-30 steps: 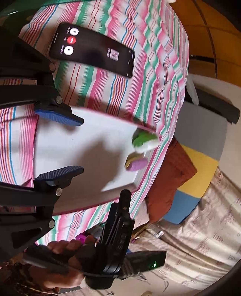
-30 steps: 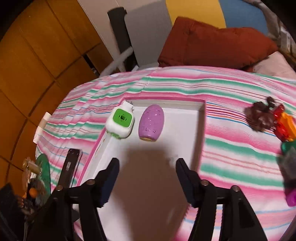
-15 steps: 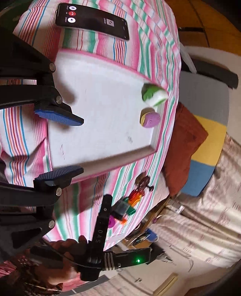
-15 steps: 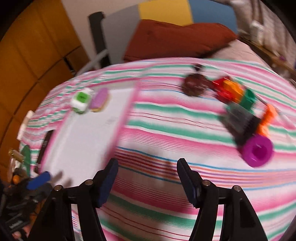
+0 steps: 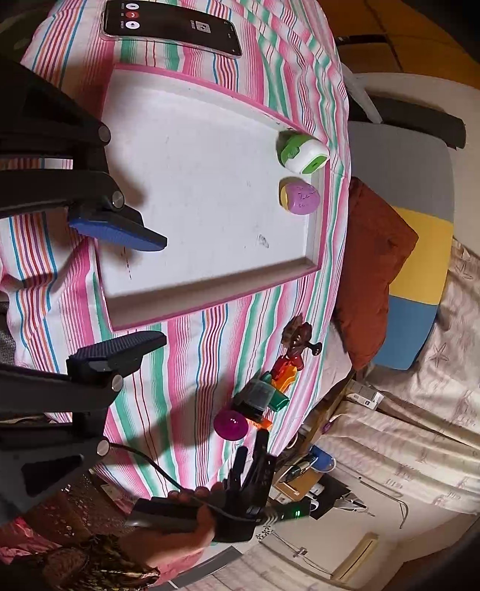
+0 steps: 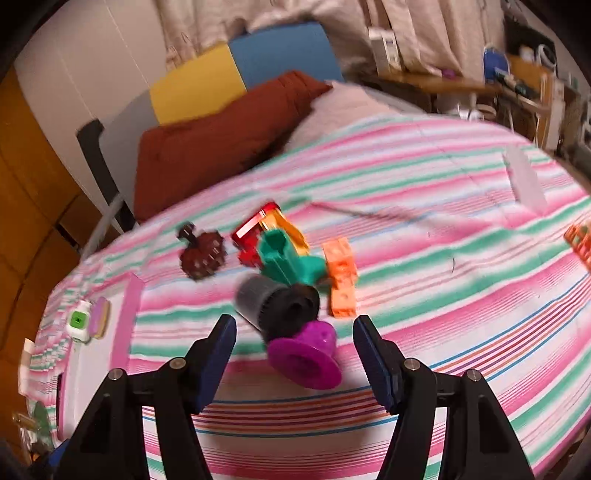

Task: Organize rigid objects
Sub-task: 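Grasp the magenta perforated cup with the left gripper while the right gripper approaches the grey cylinder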

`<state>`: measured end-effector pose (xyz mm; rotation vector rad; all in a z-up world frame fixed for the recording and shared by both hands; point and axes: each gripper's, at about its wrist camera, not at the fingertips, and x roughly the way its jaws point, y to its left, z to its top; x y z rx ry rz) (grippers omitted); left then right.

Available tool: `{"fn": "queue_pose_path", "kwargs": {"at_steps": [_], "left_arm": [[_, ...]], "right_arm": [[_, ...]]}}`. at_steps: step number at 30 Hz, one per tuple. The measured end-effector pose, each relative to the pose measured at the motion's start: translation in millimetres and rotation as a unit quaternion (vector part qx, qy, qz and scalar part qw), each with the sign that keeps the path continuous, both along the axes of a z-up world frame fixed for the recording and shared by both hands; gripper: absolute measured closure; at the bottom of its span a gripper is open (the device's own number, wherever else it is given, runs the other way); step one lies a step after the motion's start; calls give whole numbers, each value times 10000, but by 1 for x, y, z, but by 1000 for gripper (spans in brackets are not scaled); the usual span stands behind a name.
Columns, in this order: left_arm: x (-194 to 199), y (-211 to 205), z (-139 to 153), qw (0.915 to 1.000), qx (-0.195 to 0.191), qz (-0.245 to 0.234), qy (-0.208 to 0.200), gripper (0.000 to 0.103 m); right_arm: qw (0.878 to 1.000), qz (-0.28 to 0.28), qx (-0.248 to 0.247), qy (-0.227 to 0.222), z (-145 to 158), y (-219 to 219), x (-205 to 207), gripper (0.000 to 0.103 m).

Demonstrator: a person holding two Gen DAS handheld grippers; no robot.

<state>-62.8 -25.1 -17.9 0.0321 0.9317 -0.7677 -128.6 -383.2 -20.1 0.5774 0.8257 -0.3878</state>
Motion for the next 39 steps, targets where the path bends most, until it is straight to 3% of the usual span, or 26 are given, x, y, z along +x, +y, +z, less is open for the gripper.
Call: {"fn": "queue_pose_path", "kwargs": {"at_steps": [5,7,9,12,14,17,20,24,32,39], "left_arm": [[-2,-5,-1,10000,15,6,15,58],[-3,-6,-1,10000,26,-9,7,58],[-4,-7,-2,10000,66,-12,9,58],[-4,-8,-1,10000,67,-17,5,58],[-5,-9,-1,10000,88,-15,-9,58],[-4,-15,0,9999,107,-59,-6,58],[-4,-28,4,9997,117,-193,-26,58],[-7,-56,13,9988,93,-467,-95,58],[-7,-132,4,9952,226,-948,91,58],[-1,-198,-14,9919,477,-1173,106,58]], "right_arm": [[9959,886,10,-158,-1,29,14,36],[9882,1519,6,-214,-1,54,19,36],[9778,2063,311,-211,-5,72,26,36],[9713,2326,437,-231,-5,82,28,36],[9766,2053,312,-564,6,70,19,36],[9884,1102,382,-975,16,36,0,28],[9962,51,117,-859,19,7,-19,27],[9967,-705,89,-387,9,-16,-28,27],[9914,-1245,373,166,-9,-38,-37,27],[9835,-1649,697,267,-16,-54,-58,27]]}}
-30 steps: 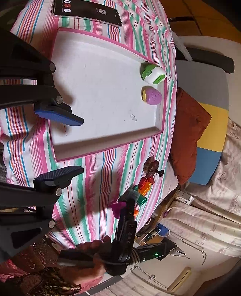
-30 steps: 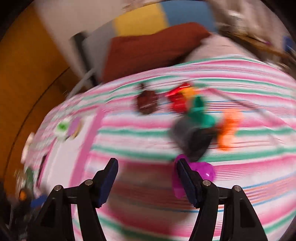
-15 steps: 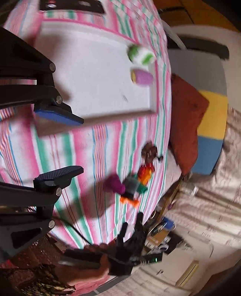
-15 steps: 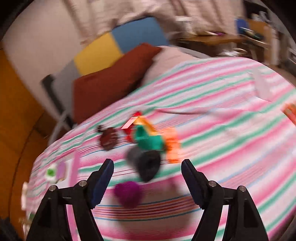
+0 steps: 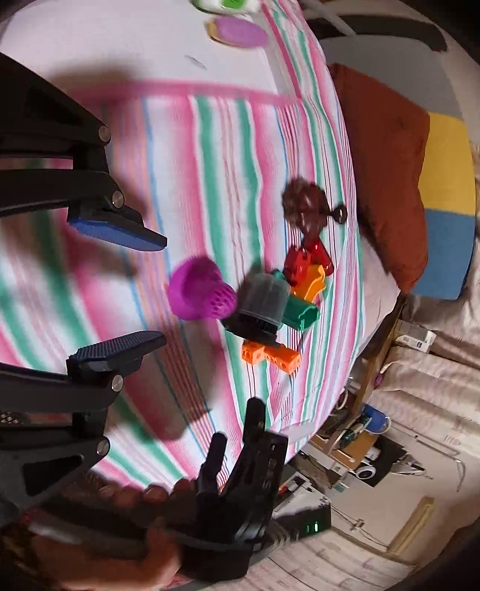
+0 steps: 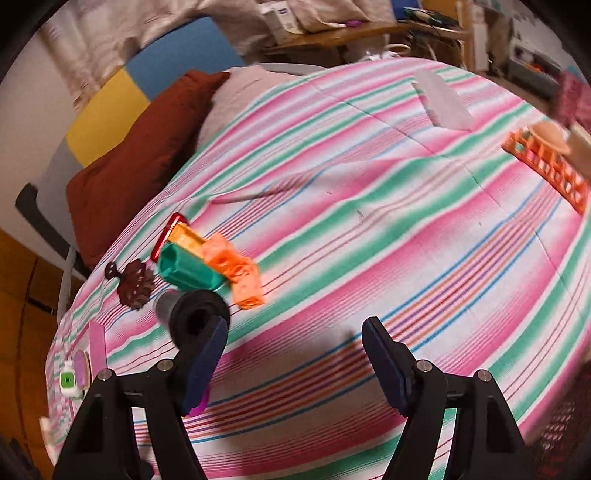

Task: Organize rigid objects
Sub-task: 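Grasp the magenta perforated cup with the left gripper while the right gripper approaches the grey cylinder, then grasp the grey cylinder with black base with the right gripper while the left gripper holds the magenta cup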

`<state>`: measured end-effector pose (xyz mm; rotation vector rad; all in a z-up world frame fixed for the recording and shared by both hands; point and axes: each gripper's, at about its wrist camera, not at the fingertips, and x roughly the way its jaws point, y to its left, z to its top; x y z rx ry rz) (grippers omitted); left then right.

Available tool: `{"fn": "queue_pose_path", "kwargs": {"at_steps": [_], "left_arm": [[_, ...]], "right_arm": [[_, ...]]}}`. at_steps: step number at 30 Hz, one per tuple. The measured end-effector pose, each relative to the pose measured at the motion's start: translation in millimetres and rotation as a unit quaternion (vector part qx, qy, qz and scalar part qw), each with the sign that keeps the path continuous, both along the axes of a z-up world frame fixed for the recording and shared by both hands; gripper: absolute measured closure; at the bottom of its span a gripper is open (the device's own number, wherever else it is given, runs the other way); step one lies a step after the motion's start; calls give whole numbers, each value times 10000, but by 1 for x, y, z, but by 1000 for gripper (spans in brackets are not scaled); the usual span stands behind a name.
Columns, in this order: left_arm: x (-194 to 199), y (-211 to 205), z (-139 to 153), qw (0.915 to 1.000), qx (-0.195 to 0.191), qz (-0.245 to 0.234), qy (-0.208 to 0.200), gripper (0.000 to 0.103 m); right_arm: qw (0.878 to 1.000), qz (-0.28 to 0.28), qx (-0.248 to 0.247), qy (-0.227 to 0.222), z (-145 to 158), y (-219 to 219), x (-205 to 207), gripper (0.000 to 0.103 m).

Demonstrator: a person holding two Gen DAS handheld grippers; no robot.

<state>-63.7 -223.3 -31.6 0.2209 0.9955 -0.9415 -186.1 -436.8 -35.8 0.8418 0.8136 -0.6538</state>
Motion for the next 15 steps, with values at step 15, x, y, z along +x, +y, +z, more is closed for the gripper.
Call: {"fn": "queue_pose_path", "kwargs": {"at_steps": [15], "left_arm": [[16,-36,-29,9977,-204,-37,-648,62]], "right_arm": [[9999,87,-40,36,-2,-1,8,27]]}}
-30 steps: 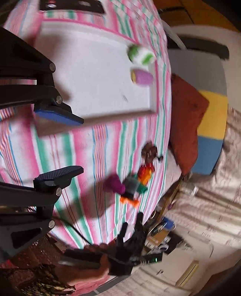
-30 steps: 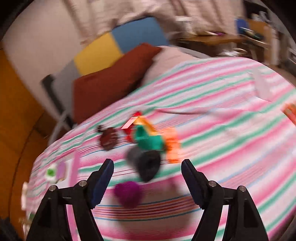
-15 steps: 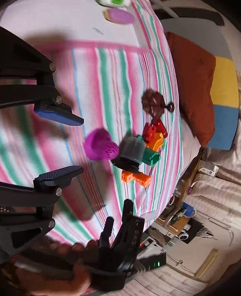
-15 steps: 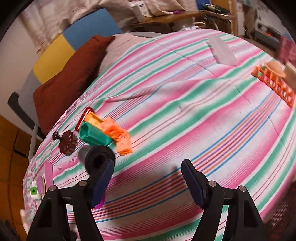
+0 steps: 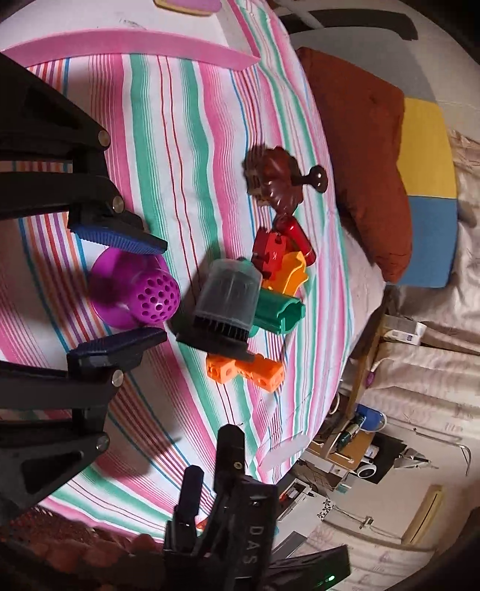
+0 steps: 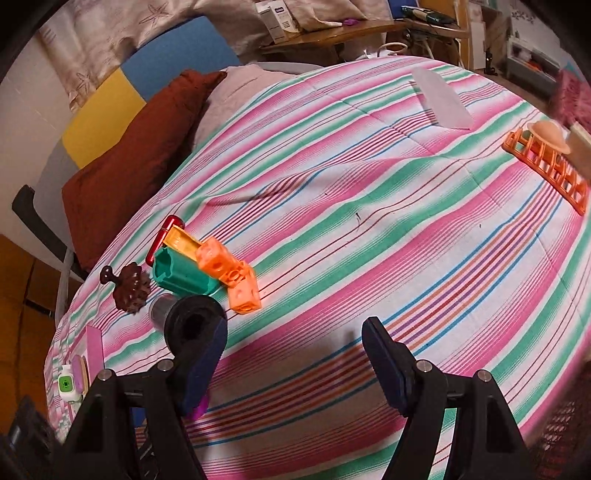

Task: Organize rigid objects
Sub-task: 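Grasp the grey cylinder with black base with the right gripper while the left gripper holds the magenta cup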

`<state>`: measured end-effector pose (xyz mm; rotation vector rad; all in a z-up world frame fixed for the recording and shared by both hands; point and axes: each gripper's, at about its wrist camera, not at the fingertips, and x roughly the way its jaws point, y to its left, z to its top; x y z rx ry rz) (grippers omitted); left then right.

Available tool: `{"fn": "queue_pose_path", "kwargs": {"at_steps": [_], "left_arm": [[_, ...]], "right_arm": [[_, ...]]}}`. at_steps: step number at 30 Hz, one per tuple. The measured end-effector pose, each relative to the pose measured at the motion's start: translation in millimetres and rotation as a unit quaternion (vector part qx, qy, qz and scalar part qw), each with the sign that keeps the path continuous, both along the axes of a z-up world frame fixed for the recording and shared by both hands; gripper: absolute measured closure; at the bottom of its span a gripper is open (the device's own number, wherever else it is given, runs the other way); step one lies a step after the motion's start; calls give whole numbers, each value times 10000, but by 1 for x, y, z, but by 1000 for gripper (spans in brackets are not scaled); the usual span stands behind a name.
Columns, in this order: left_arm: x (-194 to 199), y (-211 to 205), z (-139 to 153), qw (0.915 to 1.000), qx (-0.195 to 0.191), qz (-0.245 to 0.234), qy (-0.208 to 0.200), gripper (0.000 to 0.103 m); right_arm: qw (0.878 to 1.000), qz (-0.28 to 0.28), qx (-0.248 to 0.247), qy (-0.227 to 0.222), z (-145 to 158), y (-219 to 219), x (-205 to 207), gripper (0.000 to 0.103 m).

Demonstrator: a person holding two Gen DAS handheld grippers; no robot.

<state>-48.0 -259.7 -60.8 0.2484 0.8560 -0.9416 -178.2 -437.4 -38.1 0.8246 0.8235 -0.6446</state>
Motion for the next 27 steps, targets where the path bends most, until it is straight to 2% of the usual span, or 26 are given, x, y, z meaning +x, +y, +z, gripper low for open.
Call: {"fn": "queue_pose_path", "kwargs": {"at_steps": [6,11,15,17,18,20,23,25,27], "left_arm": [[0,33,3,9995,42,207,-229,62],[0,68,-1,9984,-228,487,-178,62],[0,75,-9,9981,-182,584,-46,66],[-2,74,-8,9982,-146,579,-59,67],[-2,74,-8,9982,-134,575,-67,67],[-2,74,-8,9982,-169,570,-62,67],[0,77,-10,9981,-246,562,1,67],[2,78,-11,9979,-324,554,59,67],[2,80,-11,9977,-379,552,104,67]], "right_arm": [[9998,184,-101,6,1,8,7,27],[9977,569,-345,-113,8,20,30,27],[9908,858,-1049,33,17,31,59,27],[9883,897,-1193,321,12,33,68,28],[9889,814,-1202,330,10,31,67,28],[9904,712,-1129,351,9,24,62,28],[9928,390,-950,613,4,15,44,27],[9937,352,-569,898,-8,13,32,27],[9966,317,-172,746,-13,8,22,27]]}}
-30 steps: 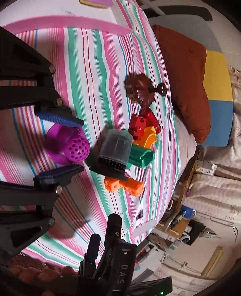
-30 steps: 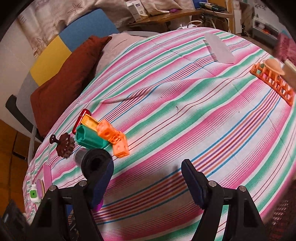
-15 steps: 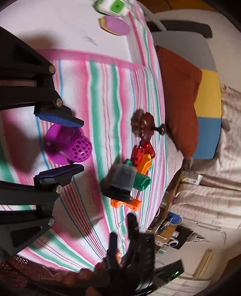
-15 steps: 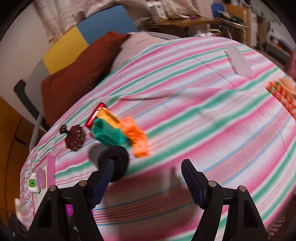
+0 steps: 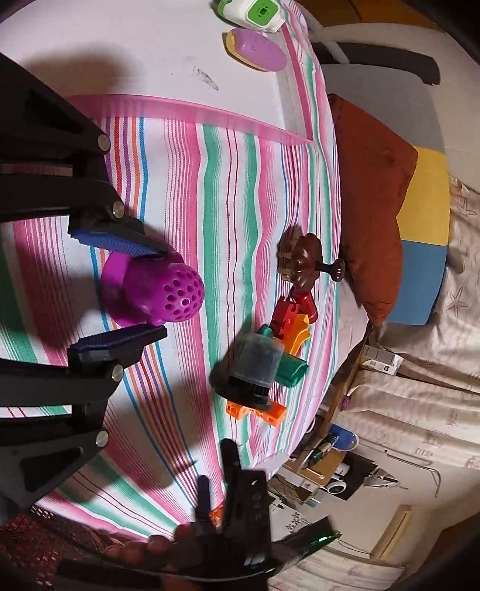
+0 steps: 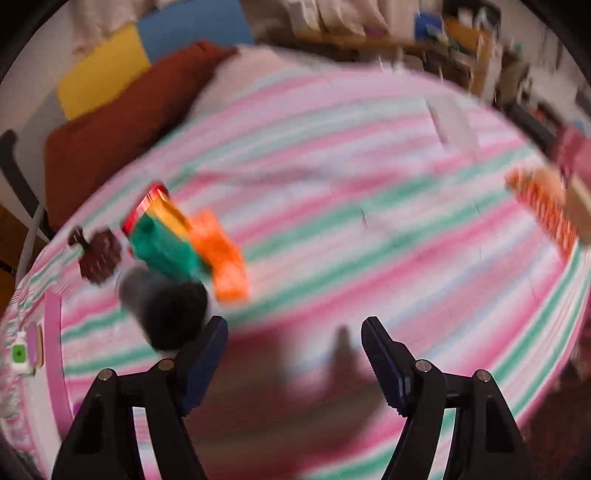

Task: Organize rigid objects
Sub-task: 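Grasp the grey cylinder with black base with the right gripper while the left gripper holds the magenta cup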

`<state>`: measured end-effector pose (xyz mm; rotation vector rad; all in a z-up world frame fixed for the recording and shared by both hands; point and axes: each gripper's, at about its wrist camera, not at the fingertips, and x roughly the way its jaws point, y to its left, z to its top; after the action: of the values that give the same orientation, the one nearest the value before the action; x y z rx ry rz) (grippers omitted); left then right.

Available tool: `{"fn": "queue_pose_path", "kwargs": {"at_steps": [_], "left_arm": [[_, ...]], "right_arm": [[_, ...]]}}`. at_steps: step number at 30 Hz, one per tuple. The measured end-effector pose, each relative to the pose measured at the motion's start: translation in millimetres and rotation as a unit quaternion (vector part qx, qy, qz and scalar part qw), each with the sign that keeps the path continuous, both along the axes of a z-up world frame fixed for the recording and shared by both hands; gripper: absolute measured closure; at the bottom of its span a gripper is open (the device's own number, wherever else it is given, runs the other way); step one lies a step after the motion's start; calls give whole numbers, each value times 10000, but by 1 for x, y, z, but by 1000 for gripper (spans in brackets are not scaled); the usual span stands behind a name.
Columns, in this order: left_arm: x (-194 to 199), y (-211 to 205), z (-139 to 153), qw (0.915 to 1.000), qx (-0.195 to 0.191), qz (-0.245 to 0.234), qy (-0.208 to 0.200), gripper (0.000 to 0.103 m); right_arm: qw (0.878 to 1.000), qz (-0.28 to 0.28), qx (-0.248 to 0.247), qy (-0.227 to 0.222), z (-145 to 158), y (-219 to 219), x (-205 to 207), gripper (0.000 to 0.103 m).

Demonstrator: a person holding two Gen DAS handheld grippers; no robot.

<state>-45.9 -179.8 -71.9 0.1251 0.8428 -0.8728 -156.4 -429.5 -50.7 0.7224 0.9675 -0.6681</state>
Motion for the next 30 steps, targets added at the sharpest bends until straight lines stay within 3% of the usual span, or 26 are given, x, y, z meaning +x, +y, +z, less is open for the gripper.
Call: {"fn": "queue_pose_path", "kwargs": {"at_steps": [2,3,6,8,13,17,22,25,30], "left_arm": [[1,0,-1,10000,-25,-2,13,67],[0,0,-1,10000,-28,-2,12,67],[0,-1,-1,10000,-27,-3,0,67],[0,-1,-1,10000,-24,-2,-12,67],[0,1,-2,10000,-64,-7,-10,67],[0,1,-2,10000,-91,-8,-10,67],[0,2,-2,9999,-120,-10,0,67],[0,3,-2,9999,-149,-13,21,67],[-1,3,-2,9999,-141,-12,7,66]], "right_arm": [[9995,-89,-210,-238,12,-1,-7,27],[9971,-51,-654,-386,27,4,-7,27],[9859,528,-1411,-727,48,26,11,26],[9827,912,-1403,-798,47,34,28,25],[9843,1066,-1402,-127,24,34,59,26],[9934,549,-1002,-49,21,17,31,23],[9994,-91,-85,311,-3,-7,-20,23],[9993,-226,-274,-129,13,-7,-43,23],[9917,168,-1109,-627,41,17,-52,14]]}}
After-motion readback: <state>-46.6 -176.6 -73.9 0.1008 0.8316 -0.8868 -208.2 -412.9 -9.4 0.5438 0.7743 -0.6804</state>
